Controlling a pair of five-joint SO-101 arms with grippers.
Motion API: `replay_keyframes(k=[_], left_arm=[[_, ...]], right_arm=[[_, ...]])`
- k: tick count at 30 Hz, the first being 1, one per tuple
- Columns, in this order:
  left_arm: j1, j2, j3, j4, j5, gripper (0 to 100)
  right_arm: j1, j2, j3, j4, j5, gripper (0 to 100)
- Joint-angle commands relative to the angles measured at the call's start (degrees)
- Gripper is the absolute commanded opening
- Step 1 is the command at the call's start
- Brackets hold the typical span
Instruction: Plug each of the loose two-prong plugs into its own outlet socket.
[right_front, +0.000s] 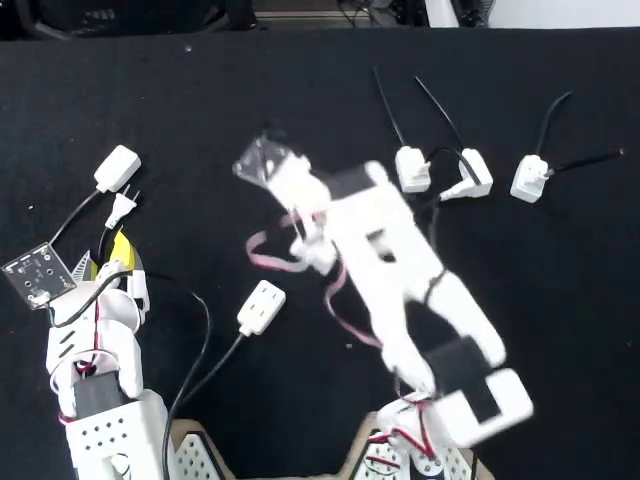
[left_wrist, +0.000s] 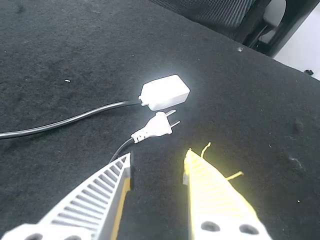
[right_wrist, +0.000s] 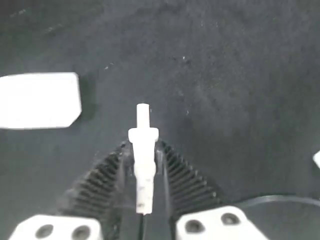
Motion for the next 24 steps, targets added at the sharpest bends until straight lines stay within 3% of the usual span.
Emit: replay_keyframes(k=[1, 6, 14, 20, 24], left_arm=[[-0.4, -0.6, -1.0, -1.4, 0.7, 18], [-0.4, -0.6, -1.0, -1.4, 0.7, 18], [-0.4, -0.6, -1.0, -1.4, 0.7, 18], [-0.4, -0.6, -1.0, -1.4, 0.7, 18], [-0.3, -0.6, -0.9, -1.4, 0.7, 18]], right_arm=[[0.6, -7.8, 15.3, -20.5, -3.7, 1.1], [1.0, -8.2, 23.2, -25.1, -4.1, 1.1], [3.4, -3.8, 17.4, -11.7, -4.1, 1.2], [5.9, 2.9, 12.5, -8.8, -4.1, 1.5], [5.9, 6.2, 9.5, -5.5, -4.1, 10.4]])
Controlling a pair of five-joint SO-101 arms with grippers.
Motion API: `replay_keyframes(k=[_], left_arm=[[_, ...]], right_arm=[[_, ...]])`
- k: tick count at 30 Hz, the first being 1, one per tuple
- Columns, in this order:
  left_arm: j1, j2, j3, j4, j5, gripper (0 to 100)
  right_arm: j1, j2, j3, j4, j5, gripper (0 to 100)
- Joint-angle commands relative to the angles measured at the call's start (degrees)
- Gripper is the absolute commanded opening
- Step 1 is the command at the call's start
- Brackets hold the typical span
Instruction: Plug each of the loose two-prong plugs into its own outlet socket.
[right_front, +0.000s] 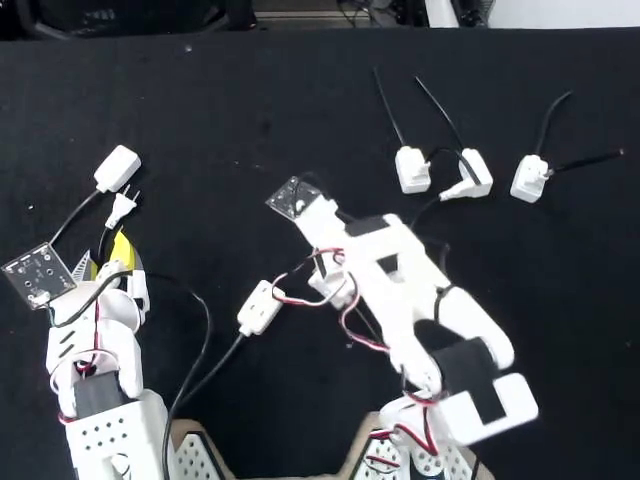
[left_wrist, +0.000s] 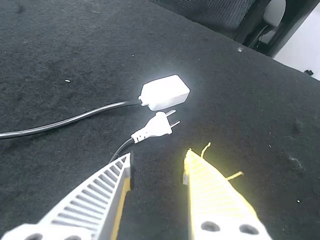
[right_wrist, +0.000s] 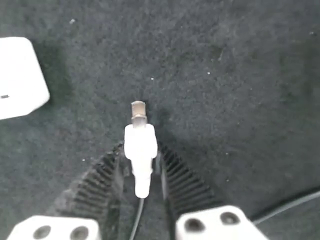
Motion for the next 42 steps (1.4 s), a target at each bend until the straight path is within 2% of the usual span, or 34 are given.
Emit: replay_keyframes(k=[1, 6, 8, 15, 18, 21, 24, 29, 35, 39, 42], left_arm=[[-0.3, -0.6, -0.9, -1.4, 0.7, 18], [-0.3, -0.6, -0.9, -1.4, 0.7, 18], [-0.3, -0.6, -0.9, -1.4, 0.7, 18], [1.5, -0.6, -0.9, -1.4, 0.6, 18], [4.8, -0.6, -0.8, -1.4, -3.3, 18], [7.5, -0.6, -0.5, -1.4, -6.2, 18], [8.0, -0.6, -0.4, -1.1, -6.6, 18], [7.7, -0.6, -0.4, -1.1, -6.6, 18], [8.1, -0.6, -0.9, -1.3, -6.2, 18], [8.2, -0.6, -1.0, -1.3, -5.7, 18], [9.9, -0.6, -1.0, -1.4, -2.0, 18]], right_arm=[[1.8, 2.4, -3.4, 2.9, -0.4, 11.7], [2.3, 2.3, -3.7, 3.2, -0.4, 6.2], [3.4, 0.6, -3.6, 3.3, -0.4, 1.1], [6.2, -15.7, 2.0, 5.7, -0.9, 1.1], [1.3, -21.9, 3.6, 6.2, -1.0, 1.1], [-7.2, -23.5, 3.6, 5.9, -1.0, 1.3], [-14.1, -21.9, 5.2, 1.2, -1.0, 1.4], [-15.7, -18.0, 9.7, -7.5, -1.7, 1.1], [-23.3, -17.5, 8.3, -15.4, -16.1, 1.1], [-28.6, -17.8, 11.2, -24.4, -20.7, 1.1], [-31.4, -17.9, 13.4, -30.0, -23.3, 1.1]])
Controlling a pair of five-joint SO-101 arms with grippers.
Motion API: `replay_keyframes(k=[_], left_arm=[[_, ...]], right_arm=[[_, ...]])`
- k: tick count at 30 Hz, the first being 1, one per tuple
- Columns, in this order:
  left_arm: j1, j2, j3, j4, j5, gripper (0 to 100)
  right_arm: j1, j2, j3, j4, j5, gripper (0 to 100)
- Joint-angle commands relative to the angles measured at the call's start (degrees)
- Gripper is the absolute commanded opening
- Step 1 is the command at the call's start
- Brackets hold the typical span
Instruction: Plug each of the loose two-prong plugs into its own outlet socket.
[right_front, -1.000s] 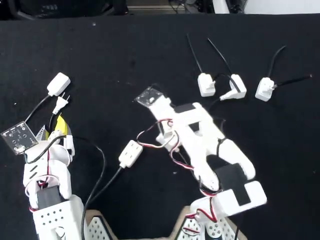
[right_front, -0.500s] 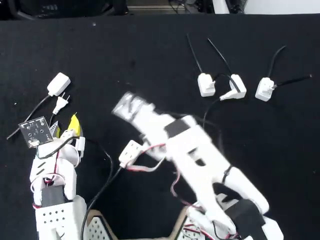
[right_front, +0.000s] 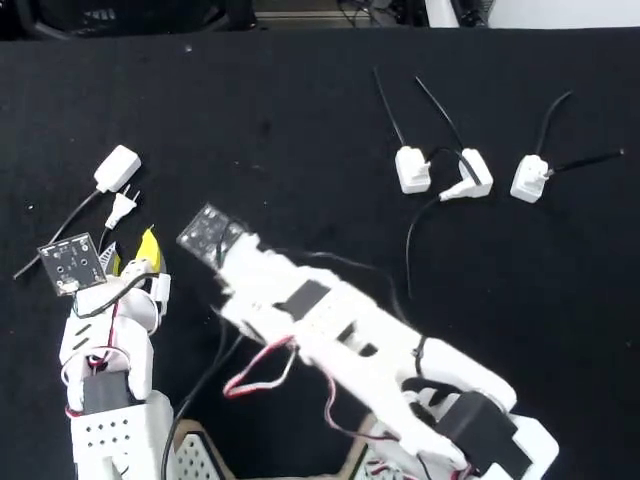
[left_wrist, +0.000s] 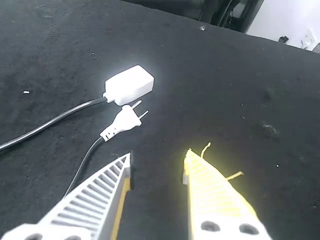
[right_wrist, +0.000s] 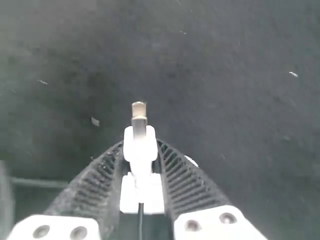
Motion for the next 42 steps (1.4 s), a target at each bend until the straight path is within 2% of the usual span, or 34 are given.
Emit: replay_keyframes(k=[1, 6, 17, 22, 26, 33, 38, 42], left_arm=[[3.1, -0.6, -1.0, -1.4, 3.1, 18], [7.4, -0.6, -1.0, -1.2, 3.3, 18], [12.4, -0.6, 0.6, -1.0, 3.3, 18], [15.3, -0.5, 1.2, -1.0, 2.9, 18], [16.6, -0.5, 1.4, -1.0, -1.7, 18], [16.1, -0.5, 1.4, -1.1, -2.4, 18], [16.0, -0.3, 1.4, -1.0, -2.5, 18], [16.6, -0.1, 1.4, -0.9, -6.3, 18]], right_arm=[[-3.9, -0.6, 1.5, -7.3, -2.9, 1.1], [-5.5, -4.4, 5.9, -10.7, -3.1, 1.1], [-5.5, -25.1, 17.6, -14.4, -2.6, 1.1], [-5.5, -26.6, 18.3, -14.4, -2.6, 1.1], [-5.5, -26.7, 18.2, -14.3, -2.6, 1.1], [-5.3, -26.9, 18.2, -14.1, -2.6, 1.1], [-5.4, -34.2, 17.9, -8.8, -2.6, 1.1], [-5.3, -43.3, 19.4, -4.8, -2.6, 1.1]])
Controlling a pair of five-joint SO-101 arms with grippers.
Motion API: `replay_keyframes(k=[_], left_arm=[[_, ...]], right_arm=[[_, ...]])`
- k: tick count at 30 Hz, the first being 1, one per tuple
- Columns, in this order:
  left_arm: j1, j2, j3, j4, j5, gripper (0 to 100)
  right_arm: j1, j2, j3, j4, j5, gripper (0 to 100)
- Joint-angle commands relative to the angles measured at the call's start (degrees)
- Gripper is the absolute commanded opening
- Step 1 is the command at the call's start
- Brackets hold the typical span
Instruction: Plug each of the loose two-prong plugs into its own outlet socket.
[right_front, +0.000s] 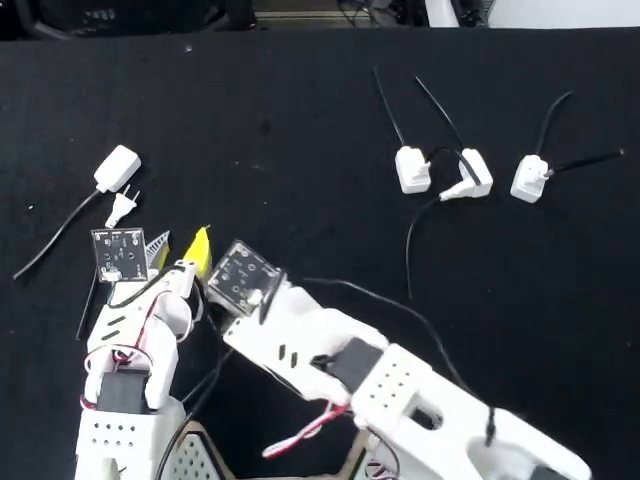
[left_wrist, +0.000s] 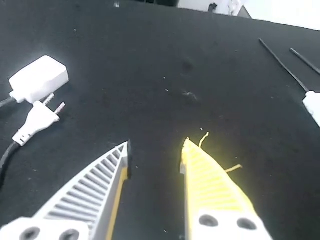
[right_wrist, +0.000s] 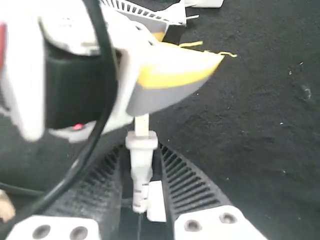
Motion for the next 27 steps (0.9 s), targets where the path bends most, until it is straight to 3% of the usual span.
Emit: replay_keyframes(k=[1, 7, 24, 27], left_arm=[[1.2, 0.9, 1.3, -0.1, -3.1, 18], [1.2, 0.4, 1.3, 1.4, -3.4, 18], [-0.8, 0.4, 0.0, 1.3, -3.3, 18], [-4.1, 0.4, -2.0, 1.5, -3.1, 18]], right_arm=[[-1.1, -10.2, 0.0, 1.3, -0.1, 1.1], [-1.1, -16.6, 3.1, 1.4, -0.1, 1.1], [-0.7, -16.5, 5.8, 3.6, -0.1, 1.1], [3.6, -16.5, 7.0, 5.4, -0.1, 1.1]])
